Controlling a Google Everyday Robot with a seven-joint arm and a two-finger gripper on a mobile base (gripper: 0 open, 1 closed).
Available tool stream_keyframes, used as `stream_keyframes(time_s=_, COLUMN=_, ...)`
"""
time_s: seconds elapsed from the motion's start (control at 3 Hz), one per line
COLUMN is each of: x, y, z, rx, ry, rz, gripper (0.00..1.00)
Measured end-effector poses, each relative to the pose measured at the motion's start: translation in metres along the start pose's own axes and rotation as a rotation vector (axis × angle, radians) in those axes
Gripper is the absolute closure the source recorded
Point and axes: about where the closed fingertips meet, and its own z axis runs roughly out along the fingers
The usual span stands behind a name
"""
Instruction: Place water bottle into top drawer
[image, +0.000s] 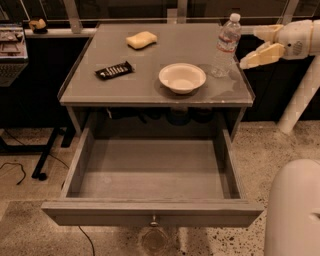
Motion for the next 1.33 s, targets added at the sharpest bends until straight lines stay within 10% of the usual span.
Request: stream_keyframes(time_s=1.33, x=-0.008, y=-0.036, z=0.032, rx=0.1, ry=-0.043, rz=-0.007, gripper=0.0)
